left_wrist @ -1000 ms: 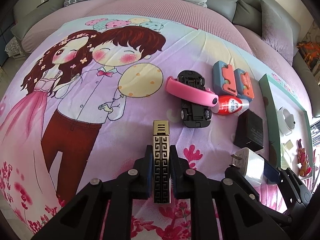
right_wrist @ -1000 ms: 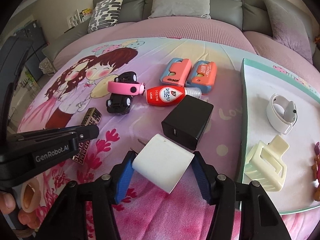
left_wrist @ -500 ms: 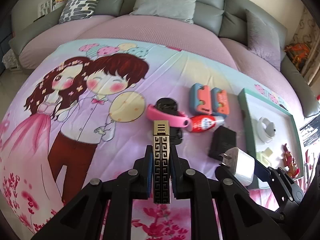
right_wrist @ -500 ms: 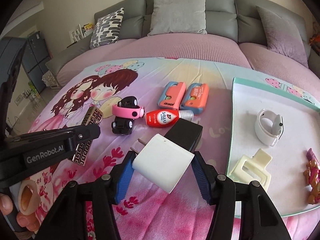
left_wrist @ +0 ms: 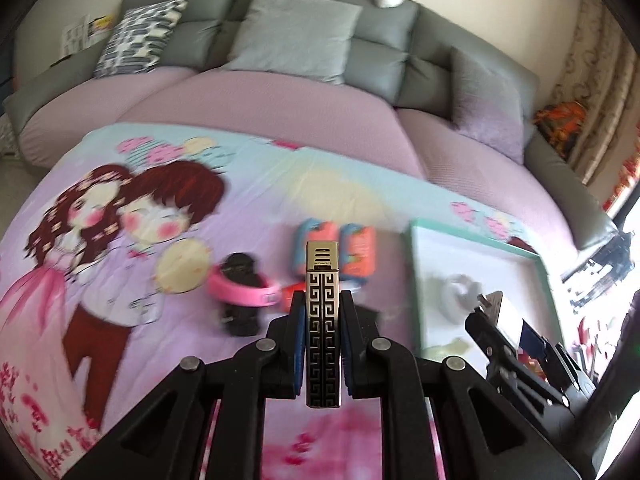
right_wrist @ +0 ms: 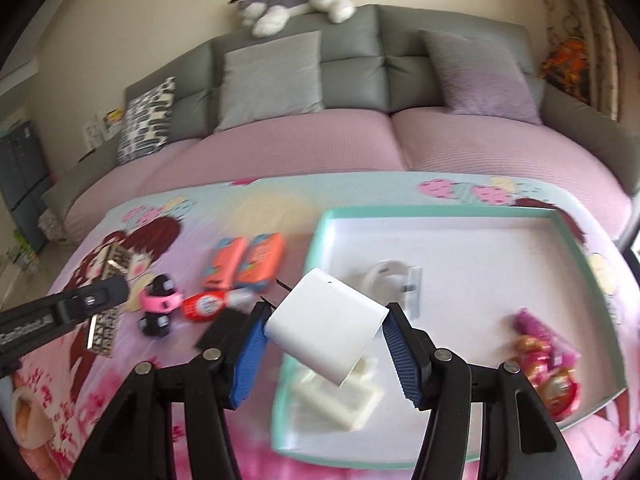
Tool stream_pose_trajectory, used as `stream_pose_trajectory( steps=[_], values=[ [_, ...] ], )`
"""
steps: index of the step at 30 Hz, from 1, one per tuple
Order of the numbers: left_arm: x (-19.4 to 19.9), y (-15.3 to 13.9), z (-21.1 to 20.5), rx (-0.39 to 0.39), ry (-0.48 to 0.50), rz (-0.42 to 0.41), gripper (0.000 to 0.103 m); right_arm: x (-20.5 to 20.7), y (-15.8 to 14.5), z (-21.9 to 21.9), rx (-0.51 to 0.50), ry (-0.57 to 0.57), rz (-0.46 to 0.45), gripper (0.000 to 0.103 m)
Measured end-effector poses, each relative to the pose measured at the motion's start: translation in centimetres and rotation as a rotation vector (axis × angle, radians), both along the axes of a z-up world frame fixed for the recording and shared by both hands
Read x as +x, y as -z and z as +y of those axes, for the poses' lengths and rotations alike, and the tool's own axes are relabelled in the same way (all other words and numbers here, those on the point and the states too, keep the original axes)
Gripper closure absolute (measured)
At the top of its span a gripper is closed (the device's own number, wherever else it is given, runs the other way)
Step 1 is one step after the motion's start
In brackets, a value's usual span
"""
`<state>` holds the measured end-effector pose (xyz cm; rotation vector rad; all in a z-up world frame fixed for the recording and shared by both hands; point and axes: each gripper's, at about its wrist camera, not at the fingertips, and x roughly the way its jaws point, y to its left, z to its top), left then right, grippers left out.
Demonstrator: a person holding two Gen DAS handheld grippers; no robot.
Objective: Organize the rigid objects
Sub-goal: 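Carry the gold case and white plug adapter over the tray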
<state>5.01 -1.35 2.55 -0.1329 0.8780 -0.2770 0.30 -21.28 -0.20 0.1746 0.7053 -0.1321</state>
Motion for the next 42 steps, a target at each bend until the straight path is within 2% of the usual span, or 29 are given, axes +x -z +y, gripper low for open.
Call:
stream_pose_trajectory(
  steps=[6, 9, 12, 18, 22, 31, 42],
  values=[
    [-0.2, 0.3, -5.1, -0.001, 0.129, 0.013, 0.087, -0.6, 0.1, -6.5, 0.021, 0.171, 0.017, 0.042],
    [-0.4, 0.4, -6.9, -0.005, 0.167, 0.029, 0.087, -1.1, 0.7, -9.2, 0.065, 0.234, 0.036, 0.042],
    [-0.5, 0.2, -8.4, 0.016, 0.185, 0.033, 0.087, -1.6, 0.8, -10.8, 0.065, 0.279, 0.044, 0.042],
    [-0.5, -1.1, -11.7, 0.067, 0.242, -0.004, 0.087, -2.4, 0.8, -12.6, 0.079, 0.324, 0.047, 0.042],
    [-0.4, -1.3, -14.2, 0.105, 0.299, -0.037, 0.087, -2.6, 1.1, -13.6, 0.049, 0.368, 0.082, 0.042],
    [-0.3, 0.9, -19.1, 0.089, 0.379, -0.001, 0.087, -3.4, 2.0, -15.7, 0.047, 0.445, 0.112, 0.042],
    [-0.6, 3.4, -20.6, 0.109, 0.394, 0.015, 0.087, -3.7, 2.7, -16.5, 0.063, 0.471, 0.136, 0.042]
  ],
)
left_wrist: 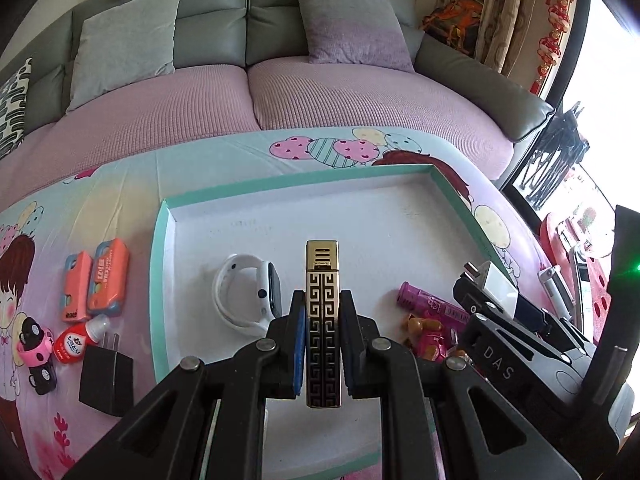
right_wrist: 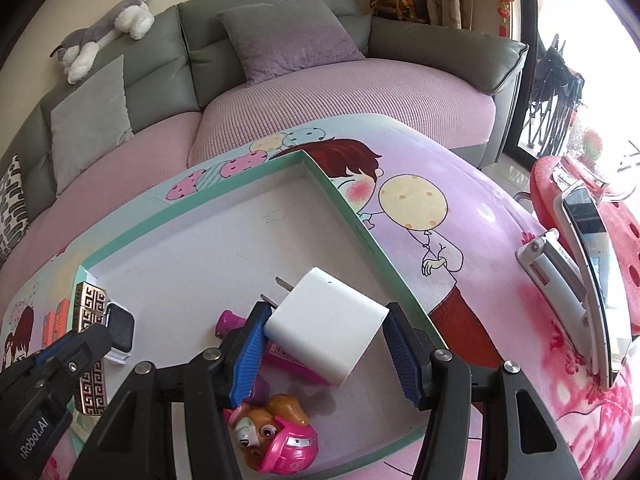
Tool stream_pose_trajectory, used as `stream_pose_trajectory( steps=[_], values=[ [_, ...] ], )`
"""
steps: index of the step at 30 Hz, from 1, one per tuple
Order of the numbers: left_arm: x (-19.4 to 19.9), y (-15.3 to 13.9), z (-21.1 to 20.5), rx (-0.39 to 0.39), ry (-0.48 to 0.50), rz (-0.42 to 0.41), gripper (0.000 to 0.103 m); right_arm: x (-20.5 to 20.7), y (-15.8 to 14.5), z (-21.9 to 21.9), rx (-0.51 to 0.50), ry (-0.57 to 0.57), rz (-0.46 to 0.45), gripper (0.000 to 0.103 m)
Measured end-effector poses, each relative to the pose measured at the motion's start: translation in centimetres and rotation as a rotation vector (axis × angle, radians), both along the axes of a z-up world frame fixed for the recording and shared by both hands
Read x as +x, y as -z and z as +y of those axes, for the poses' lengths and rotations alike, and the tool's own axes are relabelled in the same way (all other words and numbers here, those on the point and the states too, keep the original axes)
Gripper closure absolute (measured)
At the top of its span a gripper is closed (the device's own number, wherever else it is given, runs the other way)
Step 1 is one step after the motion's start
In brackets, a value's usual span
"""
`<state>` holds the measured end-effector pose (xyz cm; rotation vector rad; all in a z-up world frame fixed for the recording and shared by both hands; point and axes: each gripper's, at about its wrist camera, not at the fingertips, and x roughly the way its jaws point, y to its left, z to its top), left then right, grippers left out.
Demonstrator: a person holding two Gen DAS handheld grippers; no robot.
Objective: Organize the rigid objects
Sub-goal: 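Carry the gold case and white plug adapter over the tray, then open both grippers to drop the case and adapter into the tray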
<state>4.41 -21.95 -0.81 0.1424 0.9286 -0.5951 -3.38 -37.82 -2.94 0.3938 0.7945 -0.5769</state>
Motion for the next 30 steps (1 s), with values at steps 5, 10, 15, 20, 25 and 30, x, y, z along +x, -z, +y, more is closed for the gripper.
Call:
stream_pose_trajectory(
  steps=[5, 10, 15, 20, 25, 30],
  values=[
    [0.4, 0.9, 0.0, 0.012, -0.009, 0.021, 0.087, 0.2, 0.2, 0.1, -0.001, -0.005, 0.009, 0.042],
    [0.7, 1.7, 0.3, 0.020, -0.022, 0.038, 0.087, 0.7, 0.6, 0.4, -0.007, -0.019, 0.033, 0.042],
    [0.9, 2.2, 0.5, 0.038, -0.031, 0.052, 0.087, 1.1, 0.9, 0.8, -0.022, -0.042, 0.052, 0.042],
    [0.8, 2.4, 0.4, 0.045, -0.021, 0.062, 0.087, 1.2, 1.0, 0.9, -0.025, -0.040, 0.057, 0.042],
    [0.7, 1.7, 0.4, 0.038, -0.022, 0.041, 0.082, 1.0, 0.2, 1.2, -0.074, -0.038, 0.044, 0.038],
    [0.5, 0.5, 0.8, 0.031, -0.026, 0.008, 0.064, 1.0, -0.4, 1.6, -0.064, -0.059, 0.003, 0.034]
  ],
)
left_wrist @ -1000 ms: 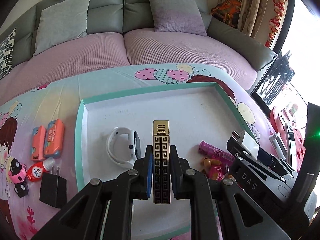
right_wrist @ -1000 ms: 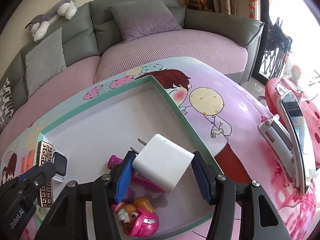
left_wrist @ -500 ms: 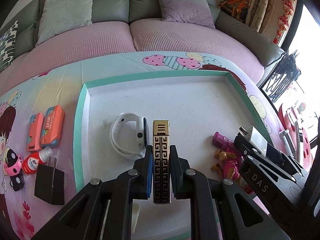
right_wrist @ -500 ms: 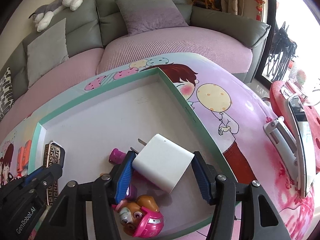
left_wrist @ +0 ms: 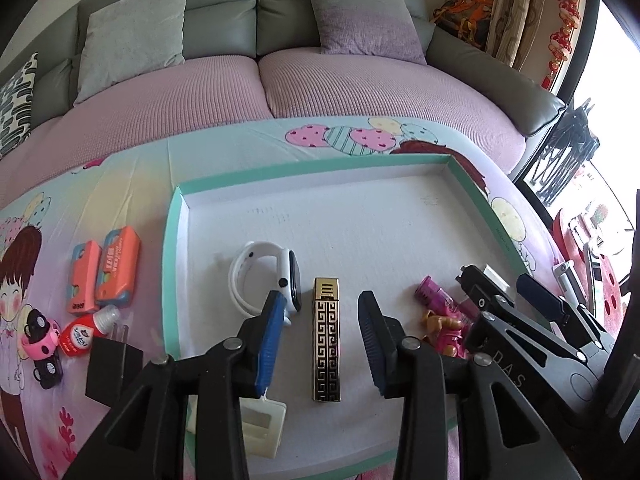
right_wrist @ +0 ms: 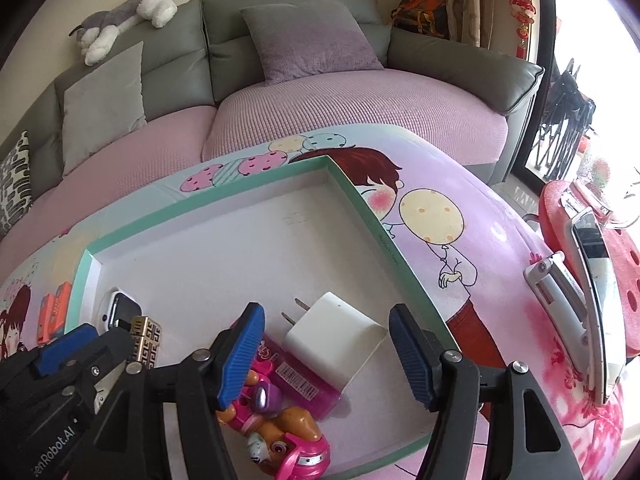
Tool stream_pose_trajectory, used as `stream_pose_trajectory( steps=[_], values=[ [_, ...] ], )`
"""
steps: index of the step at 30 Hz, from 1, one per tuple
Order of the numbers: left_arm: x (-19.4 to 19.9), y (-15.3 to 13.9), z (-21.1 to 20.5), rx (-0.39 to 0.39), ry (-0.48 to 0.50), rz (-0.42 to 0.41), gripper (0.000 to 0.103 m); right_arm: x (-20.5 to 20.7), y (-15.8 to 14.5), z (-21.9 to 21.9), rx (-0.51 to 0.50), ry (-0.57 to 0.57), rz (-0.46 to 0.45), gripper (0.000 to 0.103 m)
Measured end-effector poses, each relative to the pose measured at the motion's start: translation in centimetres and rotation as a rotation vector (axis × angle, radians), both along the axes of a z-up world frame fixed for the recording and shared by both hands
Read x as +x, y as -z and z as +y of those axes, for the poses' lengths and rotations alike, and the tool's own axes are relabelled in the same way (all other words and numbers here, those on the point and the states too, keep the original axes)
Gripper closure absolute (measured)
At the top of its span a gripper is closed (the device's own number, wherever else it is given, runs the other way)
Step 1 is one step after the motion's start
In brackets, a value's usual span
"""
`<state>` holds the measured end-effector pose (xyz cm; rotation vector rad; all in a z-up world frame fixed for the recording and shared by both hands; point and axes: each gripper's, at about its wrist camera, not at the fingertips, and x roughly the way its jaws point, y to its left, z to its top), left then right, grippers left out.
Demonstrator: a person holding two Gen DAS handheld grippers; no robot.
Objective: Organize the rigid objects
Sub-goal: 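Open both grippers to drop the case and adapter into the tray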
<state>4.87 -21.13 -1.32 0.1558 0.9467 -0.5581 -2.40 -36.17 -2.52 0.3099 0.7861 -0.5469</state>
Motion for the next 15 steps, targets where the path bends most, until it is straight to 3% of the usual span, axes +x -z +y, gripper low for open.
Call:
stream_pose_trajectory(
  steps=[8, 10, 12, 15],
  values=[
    [0.4, -1.8, 1.9, -0.024, -0.056, -0.042, 0.062, 0.0, -0.4, 0.2, 0.004, -0.007, -0.020, 0.034],
    [0.7, -2.1, 2.5, -0.026, -0.080, -0.054, 0.056, 0.2, -0.2, 0.4, -0.001, -0.017, -0.006, 0.034],
    [0.9, -2.1, 3.1, -0.022, -0.106, -0.062, 0.038, 0.4, 0.0, 0.6, -0.005, -0.024, -0.003, 0.034],
    [1.5, -1.9, 4.2, -0.008, -0.169, -0.078, 0.018, 0.5, 0.1, 0.9, -0.016, -0.035, -0.004, 0.024]
  ],
)
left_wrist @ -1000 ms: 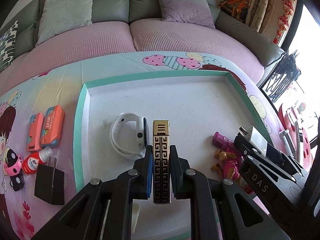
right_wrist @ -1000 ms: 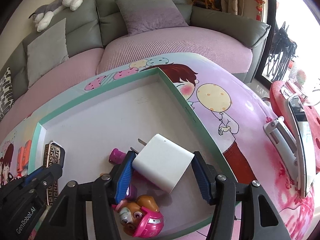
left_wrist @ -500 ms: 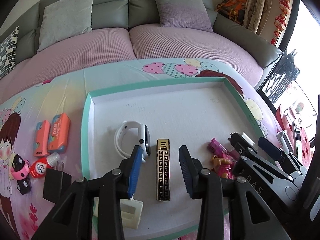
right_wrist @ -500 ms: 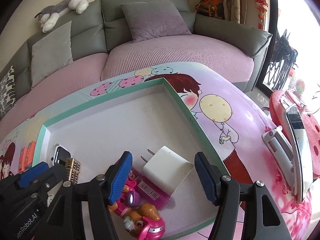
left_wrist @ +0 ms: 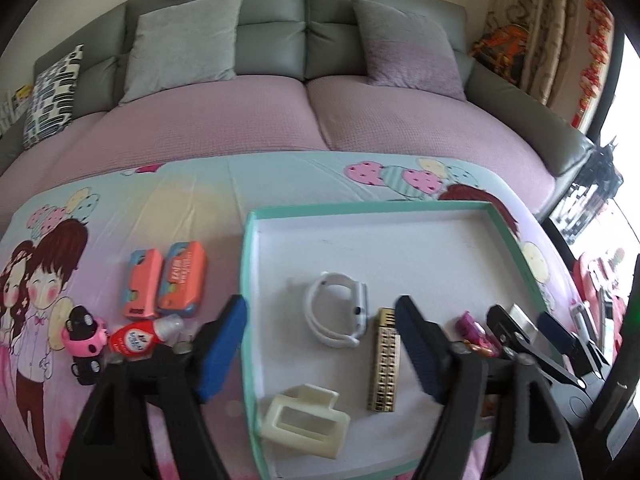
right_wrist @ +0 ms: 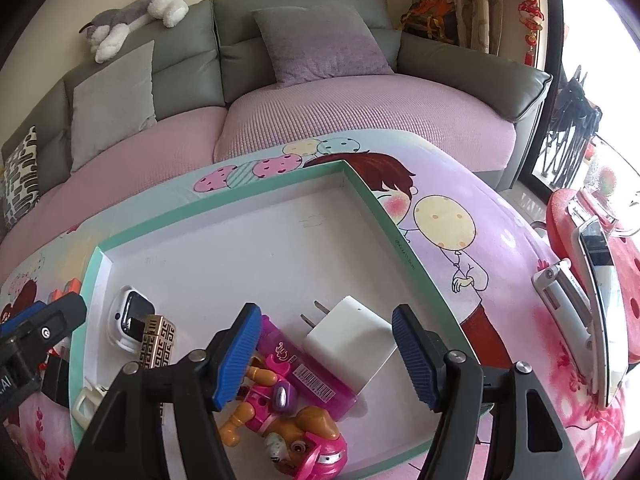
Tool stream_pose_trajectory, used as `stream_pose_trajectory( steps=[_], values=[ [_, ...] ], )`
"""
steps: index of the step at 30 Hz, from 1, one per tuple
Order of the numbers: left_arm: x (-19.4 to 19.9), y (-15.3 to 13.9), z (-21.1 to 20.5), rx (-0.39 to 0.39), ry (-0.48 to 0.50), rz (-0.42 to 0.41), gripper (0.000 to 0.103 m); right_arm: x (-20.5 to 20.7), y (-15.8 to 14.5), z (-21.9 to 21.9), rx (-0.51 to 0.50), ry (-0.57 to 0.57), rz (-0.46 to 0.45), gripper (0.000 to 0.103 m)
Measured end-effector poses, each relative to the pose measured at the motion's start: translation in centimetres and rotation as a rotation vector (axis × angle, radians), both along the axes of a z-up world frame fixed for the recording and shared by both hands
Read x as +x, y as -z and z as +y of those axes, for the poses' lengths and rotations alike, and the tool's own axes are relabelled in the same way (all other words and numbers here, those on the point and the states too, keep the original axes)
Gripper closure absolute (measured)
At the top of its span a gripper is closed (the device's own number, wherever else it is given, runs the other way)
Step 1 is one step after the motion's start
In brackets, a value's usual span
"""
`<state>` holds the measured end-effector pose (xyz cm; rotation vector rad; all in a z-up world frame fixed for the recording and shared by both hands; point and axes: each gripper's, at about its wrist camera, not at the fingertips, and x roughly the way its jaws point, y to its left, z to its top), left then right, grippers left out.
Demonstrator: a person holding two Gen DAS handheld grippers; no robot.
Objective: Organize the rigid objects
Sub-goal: 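Open both grippers to drop the case and adapter into the tray, then move both tools back toward the remaining items beside the tray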
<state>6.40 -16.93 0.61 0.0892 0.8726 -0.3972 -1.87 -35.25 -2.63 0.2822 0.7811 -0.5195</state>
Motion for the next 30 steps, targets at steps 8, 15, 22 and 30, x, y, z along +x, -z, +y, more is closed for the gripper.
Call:
stream_pose_trajectory(
  steps=[8, 15, 22, 30],
  values=[
    [1.5, 0.9, 2.5, 0.016, -0.133, 0.013, 0.007, 0.6, 0.3, 1.1, -0.023, -0.034, 0.007, 0.000],
    [1.9, 1.4, 4.1, 0.020, -0.215, 0.013, 0.002, 1.0, 0.5, 1.8, -0.033, -0.049, 0.016, 0.000],
    [2.4, 1.4, 6.3, 0.013, -0.281, 0.028, 0.002, 1.3, 0.5, 2.6, -0.056, -0.063, 0.025, 0.000],
    [2.6, 0.3, 10.1, -0.004, -0.357, 0.007, 0.002, 1.7, -1.2, 5.1, -0.027, -0.126, -0.071, 0.000]
  ],
)
